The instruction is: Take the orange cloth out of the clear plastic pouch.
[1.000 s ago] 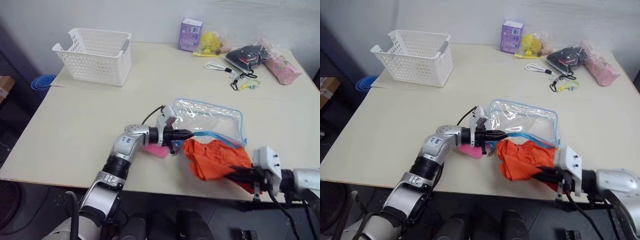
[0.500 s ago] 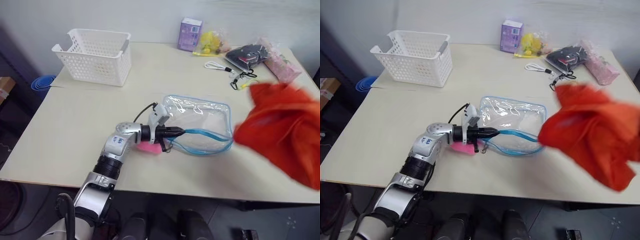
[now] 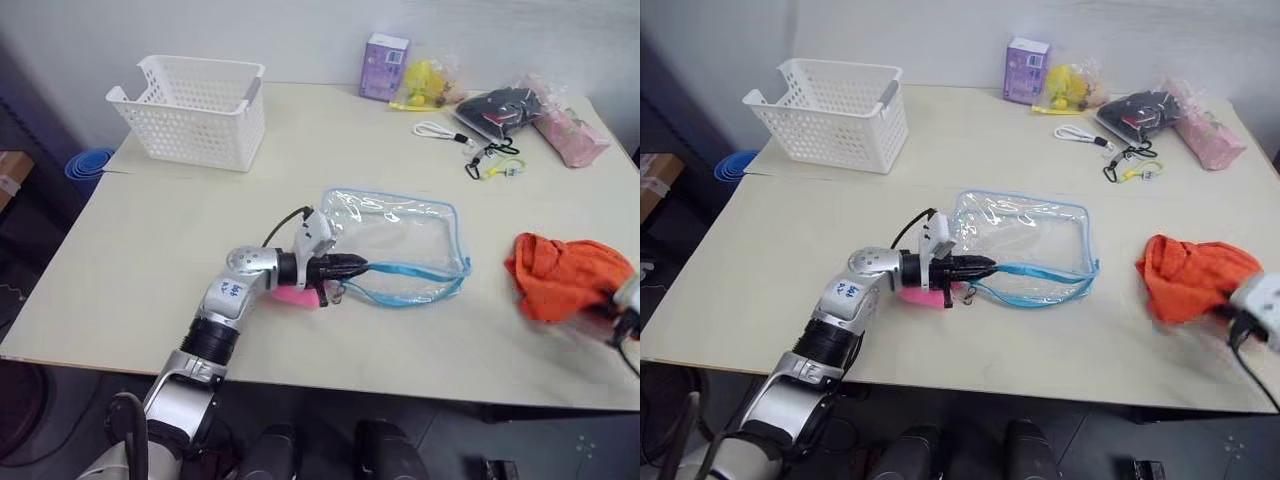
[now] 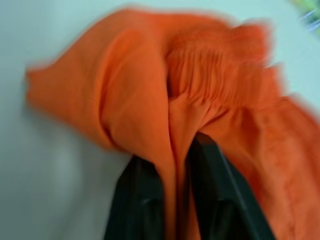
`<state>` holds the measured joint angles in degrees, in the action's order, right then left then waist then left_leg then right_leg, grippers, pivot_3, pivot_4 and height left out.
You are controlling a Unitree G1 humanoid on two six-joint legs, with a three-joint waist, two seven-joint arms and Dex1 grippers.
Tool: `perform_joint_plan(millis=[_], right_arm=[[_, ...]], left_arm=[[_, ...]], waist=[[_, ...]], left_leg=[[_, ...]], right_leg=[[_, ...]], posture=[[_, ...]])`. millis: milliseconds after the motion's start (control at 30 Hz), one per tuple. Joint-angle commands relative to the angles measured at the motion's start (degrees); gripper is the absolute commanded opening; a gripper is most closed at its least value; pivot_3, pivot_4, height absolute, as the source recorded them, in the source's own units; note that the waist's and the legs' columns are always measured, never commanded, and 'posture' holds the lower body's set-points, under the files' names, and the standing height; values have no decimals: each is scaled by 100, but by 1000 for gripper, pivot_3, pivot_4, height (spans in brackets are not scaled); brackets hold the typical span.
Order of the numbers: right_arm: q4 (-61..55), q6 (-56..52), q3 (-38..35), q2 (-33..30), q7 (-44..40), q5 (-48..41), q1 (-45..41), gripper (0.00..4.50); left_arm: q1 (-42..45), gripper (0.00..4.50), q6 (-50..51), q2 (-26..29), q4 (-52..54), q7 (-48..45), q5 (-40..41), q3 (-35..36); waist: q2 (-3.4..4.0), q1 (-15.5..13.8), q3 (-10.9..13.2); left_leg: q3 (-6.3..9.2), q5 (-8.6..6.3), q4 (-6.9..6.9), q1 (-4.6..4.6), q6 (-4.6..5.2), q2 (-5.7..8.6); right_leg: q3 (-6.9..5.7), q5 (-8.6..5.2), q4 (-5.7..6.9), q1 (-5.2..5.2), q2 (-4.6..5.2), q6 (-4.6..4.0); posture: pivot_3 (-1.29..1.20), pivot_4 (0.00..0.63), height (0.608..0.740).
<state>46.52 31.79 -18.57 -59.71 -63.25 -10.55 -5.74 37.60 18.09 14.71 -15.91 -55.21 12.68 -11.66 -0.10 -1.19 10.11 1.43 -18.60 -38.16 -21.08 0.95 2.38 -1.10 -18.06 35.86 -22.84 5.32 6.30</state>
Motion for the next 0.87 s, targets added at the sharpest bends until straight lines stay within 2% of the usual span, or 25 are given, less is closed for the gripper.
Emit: perform_joint_plan(millis=[33,167,267,333,400,500,600,733,867], right_arm=[[321,515,-398,-227,-296,-327,125,2060],[-304,116,-1122,-322,-1033,-1245,669,3422],[-1654,-753,-1677,-240,-1219,-1970,1265,4448],[-3394,-1673,-1785,19,-1041,-2545,1901,4500],[-4760,-2193,-1655,319,-663,-2807,2306,4500],[-5893,-2471,-1008,824,-292,-2675,2479,4500],[-6040,-2198,-362,1327,-343,-2239,2446,4500],[-5561,-1550,34,1798,-341,-1653,2256,4500],[-5171,-1090,158,2059,-319,-1336,2254,4500]], left_arm=[[-122,1877,-129,182,582,-248,256,190],[-592,3102,68,777,1411,-980,1075,721],[-1075,4040,2,1328,1884,-1460,1644,1292],[-1606,4478,-591,1928,1797,-1762,1441,1673],[-2060,4478,-928,2288,1737,-1797,1333,1991],[-2710,4478,-1695,2505,1484,-1364,964,2482],[-3484,4478,-2585,2567,1494,-1112,615,2860],[-4406,4478,-2768,2597,2000,-1058,715,3098],[-4931,4478,-2765,2468,2202,-685,652,3183]], waist=[[-3,30,2],[2,103,0],[9,166,0],[15,173,-1],[16,177,-2],[13,107,-1],[13,14,-1],[12,-27,-1],[12,-24,-1]], left_leg=[[-3,0,-2,3,0,-4],[0,0,2,9,-3,-11],[3,-3,11,14,-9,-21],[4,-6,11,23,-13,-25],[5,-12,23,57,-25,-35],[18,-27,25,76,-26,-49],[20,-48,24,74,-8,-43],[19,-69,22,67,16,-27],[19,-79,19,69,32,-23]], right_leg=[[1,0,0,2,-1,0],[23,0,0,7,-2,0],[26,0,-2,8,-5,-1],[26,-1,-3,15,-7,-2],[29,-4,-5,39,-12,-9],[24,-9,-22,68,-18,-17],[25,-9,-35,72,-8,-17],[25,-9,-44,70,8,-18],[24,-9,-63,85,12,-18]], posture=[[0,150,740],[0,150,740],[0,150,740],[0,150,740],[0,150,740],[0,150,740],[0,150,740],[0,150,740],[0,150,740]])
